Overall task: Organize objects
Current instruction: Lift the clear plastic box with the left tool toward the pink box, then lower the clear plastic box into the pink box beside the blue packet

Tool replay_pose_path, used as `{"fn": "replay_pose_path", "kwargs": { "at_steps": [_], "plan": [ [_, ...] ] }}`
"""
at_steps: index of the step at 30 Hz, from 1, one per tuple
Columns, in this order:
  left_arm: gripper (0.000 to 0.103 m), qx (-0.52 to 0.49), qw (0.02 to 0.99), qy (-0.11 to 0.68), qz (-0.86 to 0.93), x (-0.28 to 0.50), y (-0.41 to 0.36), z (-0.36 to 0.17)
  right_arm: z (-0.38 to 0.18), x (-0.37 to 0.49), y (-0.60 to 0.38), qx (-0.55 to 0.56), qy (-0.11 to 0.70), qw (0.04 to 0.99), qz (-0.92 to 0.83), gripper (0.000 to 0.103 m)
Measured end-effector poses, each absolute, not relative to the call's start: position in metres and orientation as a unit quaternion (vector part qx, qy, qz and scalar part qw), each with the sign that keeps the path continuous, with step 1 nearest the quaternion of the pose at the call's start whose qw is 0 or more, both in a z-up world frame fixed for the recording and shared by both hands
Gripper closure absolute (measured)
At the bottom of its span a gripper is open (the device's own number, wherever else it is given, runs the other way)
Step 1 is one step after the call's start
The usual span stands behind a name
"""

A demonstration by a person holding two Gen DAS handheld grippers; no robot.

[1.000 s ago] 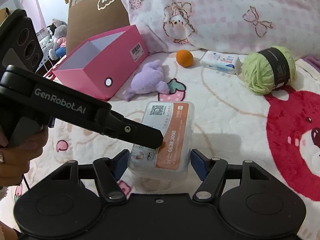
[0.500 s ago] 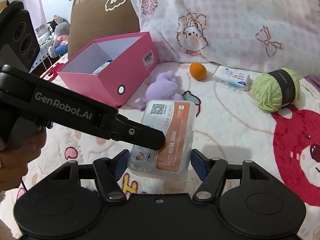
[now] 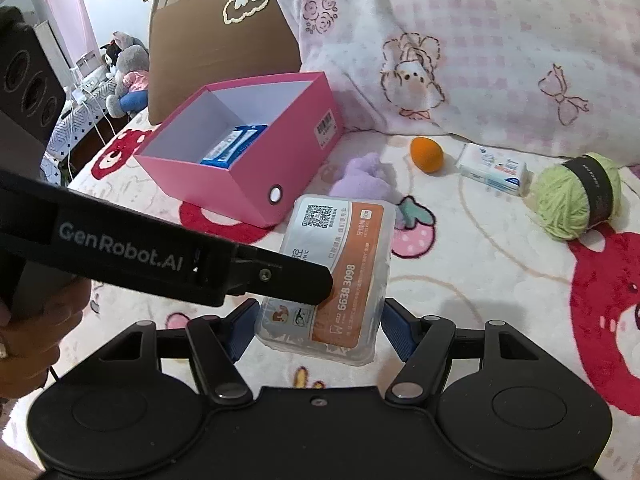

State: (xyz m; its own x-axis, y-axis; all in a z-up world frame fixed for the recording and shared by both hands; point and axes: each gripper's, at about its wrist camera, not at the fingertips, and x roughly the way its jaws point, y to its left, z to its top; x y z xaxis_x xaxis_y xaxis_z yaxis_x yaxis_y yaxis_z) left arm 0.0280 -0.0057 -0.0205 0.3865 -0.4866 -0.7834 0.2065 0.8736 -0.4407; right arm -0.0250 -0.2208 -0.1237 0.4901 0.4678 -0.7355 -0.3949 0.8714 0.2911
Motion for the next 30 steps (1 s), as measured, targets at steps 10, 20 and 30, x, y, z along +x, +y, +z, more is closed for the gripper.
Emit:
{"fn": "replay_pose_path", "kwargs": {
  "at_steps": [10,20,30],
  "plan": [
    [0.067,-0.105,0.832,0.51,-0.193,0.026,0.014,0.001,-0.108,-0.021,-0.194,0.042,0.435,0.861,0.261,0.031],
    [0.067,-0.096,0.829,0.525,-0.167,0.035,0.05,0.035,-0.085,-0.013,-0.164,0.062,0.421,0.856,0.293,0.031],
    [0.067,-0.117,0.838,0.517,-0.127,0.048,0.095,0.063,-0.068,0.01,-0.135,0.082,0.407,0.847,0.331,0.032]
  ]
}}
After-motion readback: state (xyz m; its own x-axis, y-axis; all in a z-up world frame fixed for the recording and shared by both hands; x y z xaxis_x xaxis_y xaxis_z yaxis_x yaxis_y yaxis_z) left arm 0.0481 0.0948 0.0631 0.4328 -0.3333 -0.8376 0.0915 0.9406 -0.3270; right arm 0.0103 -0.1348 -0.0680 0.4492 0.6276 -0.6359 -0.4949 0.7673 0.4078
